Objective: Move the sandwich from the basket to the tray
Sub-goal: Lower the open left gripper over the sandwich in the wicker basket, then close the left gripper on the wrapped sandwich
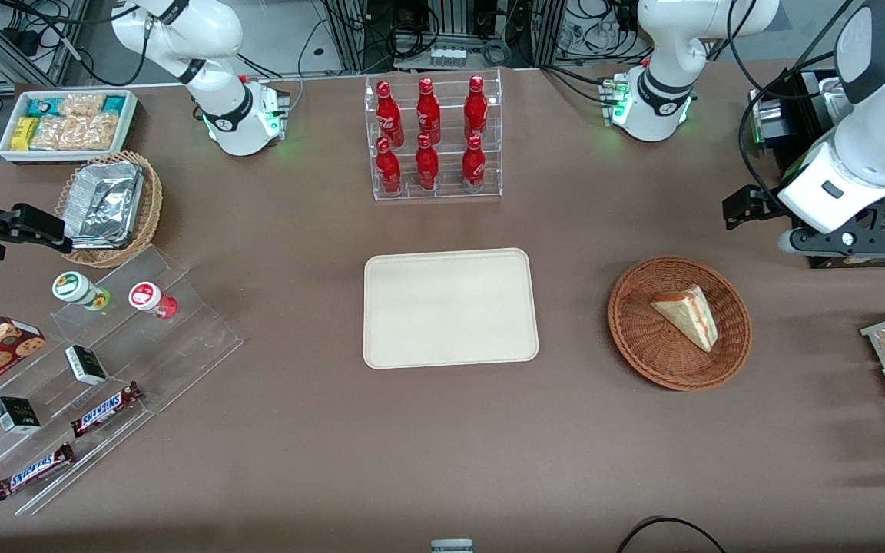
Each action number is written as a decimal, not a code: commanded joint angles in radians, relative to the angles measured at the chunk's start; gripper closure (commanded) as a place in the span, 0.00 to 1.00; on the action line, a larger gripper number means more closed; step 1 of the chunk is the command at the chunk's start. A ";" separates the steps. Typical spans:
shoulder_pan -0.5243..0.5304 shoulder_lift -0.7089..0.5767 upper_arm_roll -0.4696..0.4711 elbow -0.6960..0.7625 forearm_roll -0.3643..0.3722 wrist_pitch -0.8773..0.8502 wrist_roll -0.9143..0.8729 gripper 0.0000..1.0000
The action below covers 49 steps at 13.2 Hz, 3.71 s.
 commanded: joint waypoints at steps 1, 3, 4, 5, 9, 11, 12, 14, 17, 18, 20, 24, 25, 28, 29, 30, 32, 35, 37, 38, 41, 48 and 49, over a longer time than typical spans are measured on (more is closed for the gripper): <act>0.014 0.017 0.015 0.032 0.007 -0.016 -0.002 0.00; 0.019 0.020 0.018 0.028 0.007 -0.004 0.006 0.00; 0.024 0.023 0.018 0.013 0.007 0.025 0.006 0.00; 0.024 0.035 0.017 -0.004 0.004 0.054 0.004 0.00; 0.019 0.105 0.017 -0.096 -0.007 0.212 -0.002 0.00; 0.019 0.133 0.017 -0.151 -0.007 0.317 -0.014 0.00; 0.019 0.156 0.017 -0.159 -0.007 0.349 -0.052 0.00; 0.017 0.202 0.017 -0.159 -0.004 0.395 -0.145 0.00; 0.016 0.240 0.017 -0.162 -0.013 0.434 -0.357 0.00; 0.017 0.245 0.017 -0.172 -0.013 0.444 -0.470 0.00; 0.025 0.235 0.017 -0.225 -0.018 0.492 -0.499 0.00; 0.042 0.222 0.017 -0.299 -0.058 0.556 -0.497 0.00; 0.042 0.198 0.017 -0.354 -0.056 0.611 -0.497 0.00; 0.044 0.176 0.017 -0.475 -0.058 0.762 -0.512 0.00; 0.045 0.178 0.017 -0.491 -0.058 0.780 -0.514 0.00; 0.047 0.178 0.018 -0.500 -0.059 0.788 -0.520 0.00; 0.048 0.184 0.018 -0.512 -0.059 0.806 -0.580 0.00; 0.048 0.194 0.018 -0.547 -0.059 0.884 -0.632 0.00; 0.048 0.210 0.018 -0.554 -0.059 0.906 -0.640 0.00; 0.048 0.217 0.018 -0.563 -0.059 0.924 -0.640 0.00; 0.057 0.231 0.018 -0.601 -0.059 0.981 -0.640 0.02; 0.047 0.184 0.013 -0.581 -0.056 0.891 -0.635 1.00; 0.030 0.181 0.009 -0.548 -0.045 0.835 -0.632 1.00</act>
